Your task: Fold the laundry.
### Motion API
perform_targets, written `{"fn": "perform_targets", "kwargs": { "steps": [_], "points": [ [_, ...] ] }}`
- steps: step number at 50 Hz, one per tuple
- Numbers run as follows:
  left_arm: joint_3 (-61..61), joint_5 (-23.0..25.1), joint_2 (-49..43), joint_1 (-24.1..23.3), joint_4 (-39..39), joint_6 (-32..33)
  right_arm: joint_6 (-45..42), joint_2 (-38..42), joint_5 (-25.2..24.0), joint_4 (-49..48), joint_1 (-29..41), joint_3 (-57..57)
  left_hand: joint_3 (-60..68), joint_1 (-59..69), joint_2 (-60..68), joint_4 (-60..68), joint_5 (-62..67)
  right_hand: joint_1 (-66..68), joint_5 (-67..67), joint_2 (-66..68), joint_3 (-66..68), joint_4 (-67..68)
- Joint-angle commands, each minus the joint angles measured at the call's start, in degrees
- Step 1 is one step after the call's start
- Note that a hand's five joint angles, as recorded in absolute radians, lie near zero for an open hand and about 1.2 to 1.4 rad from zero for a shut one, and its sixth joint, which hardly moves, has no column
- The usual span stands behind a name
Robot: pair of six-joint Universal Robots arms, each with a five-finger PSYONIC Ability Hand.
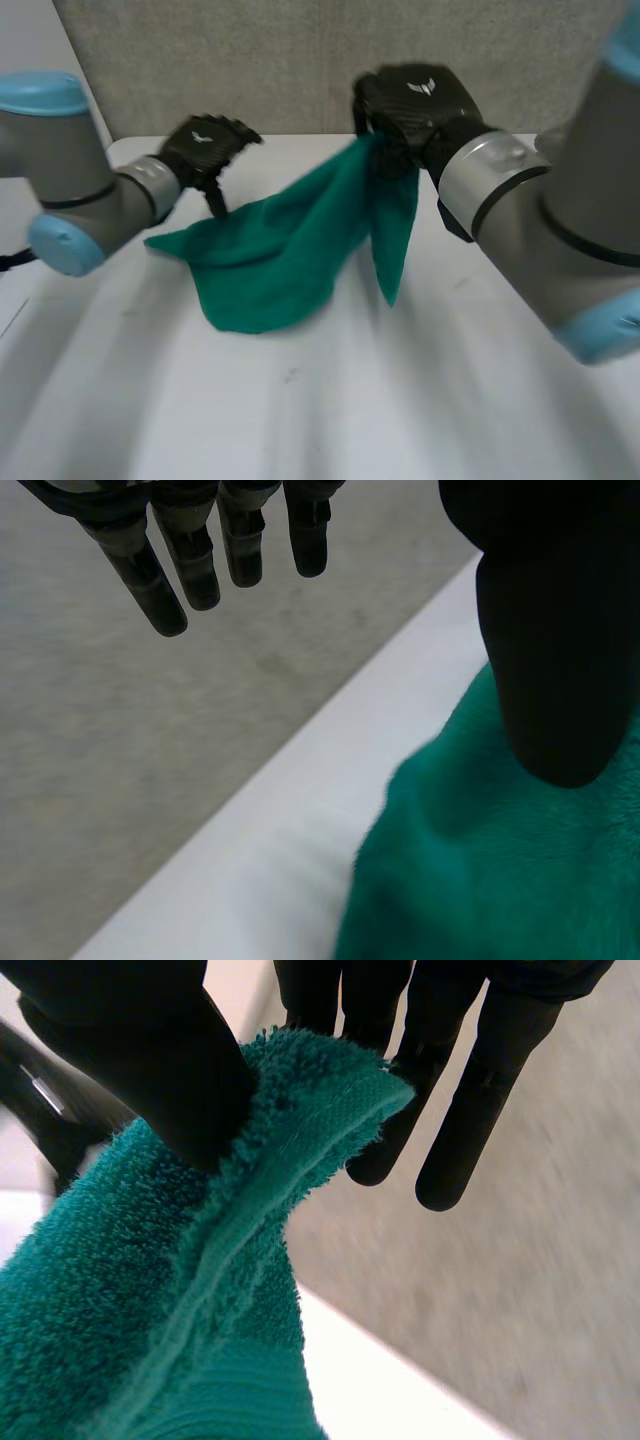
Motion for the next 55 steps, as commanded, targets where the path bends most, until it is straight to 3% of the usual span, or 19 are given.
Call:
{"fn": "perform_targets", "kwargs": {
  "steps": [1, 4, 5, 7, 8, 9, 11, 12, 16, 19, 23, 28, 35, 44, 46, 48, 52, 54, 55],
  "points": [
    [10.63, 5.33, -10.90, -6.14, -6.02, 0.53, -2.63, -10.26, -9.95, 1.29, 2.42, 2.70, -2.03, -1.22, -1.57, -1.38, -2.53, 15.92, 12.48, 12.69, 12.51, 11.89],
    [11.87, 6.82, -12.65, -8.42, -6.99, 0.88, -2.72, -11.32, -11.27, 1.82, 1.90, 2.35, -2.03, -1.22, -1.57, -1.38, -2.53, 15.92, 12.48, 12.69, 12.51, 11.89],
    [12.13, 7.18, -12.83, -9.04, -7.08, 1.14, -2.80, -11.23, -11.28, 1.82, 1.63, 2.26, 5.63, 6.45, 6.10, 6.29, 5.13, 15.92, 12.48, 12.69, 12.51, 11.89],
    [13.01, 7.36, -13.10, -9.39, -6.73, 1.32, -3.07, -10.62, -10.93, 1.74, 0.84, 1.74, 32.33, 33.15, 32.80, 32.99, 31.84, 15.92, 12.48, 12.69, 12.51, 11.89],
    [14.84, 6.23, -13.36, -9.40, -5.68, 1.41, -3.50, -9.66, -10.23, 1.56, -0.38, 1.04, 67.61, 68.42, 68.08, 68.27, 67.11, 15.92, 12.48, 12.69, 12.51, 11.89],
    [16.16, 5.34, -13.54, -9.22, -4.89, 1.32, -3.77, -8.86, -9.61, 1.47, -1.00, 0.51, 67.96, 68.78, 68.43, 68.62, 67.46, 15.92, 12.48, 12.69, 12.51, 11.89],
    [20.65, -1.67, -13.89, -8.34, -1.99, 0.97, -5.43, -5.62, -7.25, 1.12, -2.49, -1.60, 67.97, 68.78, 68.43, 68.62, 67.47, 15.92, 12.48, 12.69, 12.51, 11.89],
    [23.62, -9.09, -13.72, -7.73, 0.37, 0.27, -6.83, -3.34, -5.50, 0.77, -3.11, -3.35, 67.97, 68.78, 68.43, 68.62, 67.47, 15.92, 12.48, 12.69, 12.51, 11.89],
    [31.01, -19.79, -11.18, -6.94, 6.26, -2.36, -10.88, 2.73, -0.48, -2.12, -3.64, -9.85, 67.97, 68.78, 68.43, 68.62, 67.47, 15.92, 12.48, 12.69, 12.51, 11.89],
    [33.04, -19.01, -7.93, -6.85, 9.08, -4.29, -14.31, 7.39, 5.31, -9.04, -3.55, -16.43, 67.97, 68.78, 68.43, 68.62, 67.47, 15.92, 12.48, 12.69, 12.51, 11.89],
    [32.53, -19.71, -3.26, -6.67, 11.99, -5.71, -14.93, 9.69, 7.79, -15.65, -3.47, -19.62, 67.97, 68.78, 68.43, 68.62, 67.47, 15.92, 12.48, 12.69, 12.51, 11.89],
    [24.46, -22.96, 3.41, -5.80, 12.87, -5.80, -15.72, 9.34, 4.81, -21.46, -2.15, -18.40, 67.97, 68.78, 68.43, 68.62, 67.47, 15.92, 12.48, 12.69, 12.51, 11.89],
    [-0.03, -23.14, 10.80, -4.30, 13.92, -5.71, -16.95, 9.16, 3.49, -21.38, -2.15, -9.98, 67.97, 68.78, 68.43, 68.62, 67.47, 15.92, 12.48, 12.69, 12.51, 11.89],
    [-21.69, -23.49, 9.23, -4.21, 16.30, -5.62, -20.47, 14.60, 0.33, -21.82, -3.38, 5.06, 67.97, 68.78, 68.43, 68.62, 67.47, 15.92, 12.48, 12.69, 12.51, 11.89],
    [-24.60, -23.49, 7.91, -4.56, 15.86, -5.53, -21.52, 17.24, -1.17, -21.73, -3.29, 7.97, 67.48, 68.30, 67.95, 68.14, 66.99, 6.37, 2.93, 3.14, 2.96, 2.33],
    [-26.27, -23.67, 6.77, -5.35, 14.64, -5.36, -22.92, 20.13, -2.22, -21.47, -2.94, 10.07, 53.96, 54.78, 54.43, 54.62, 53.47, -17.07, -20.51, -20.30, -20.48, -21.10],
    [-26.71, -24.19, 6.59, -5.53, 9.72, -5.27, -26.09, 22.96, -1.79, -21.20, -2.76, 11.58, 27.01, 27.82, 27.48, 27.67, 26.51, -34.84, -38.28, -38.07, -38.25, -38.87],
    [-25.67, -24.72, 8.25, -4.83, 2.54, -4.92, -26.97, 22.52, 0.40, -20.24, -2.94, 11.84, 8.18, 9.00, 8.65, 8.84, 7.69, -54.08, -57.52, -57.31, -57.49, -58.11],
    [-25.22, -24.81, 8.95, -4.65, 0.76, -4.74, -26.80, 22.26, 0.93, -19.89, -3.03, 11.93, 4.10, 4.92, 4.57, 4.76, 3.61, -54.08, -57.52, -57.31, -57.49, -58.11]
  ]
}}
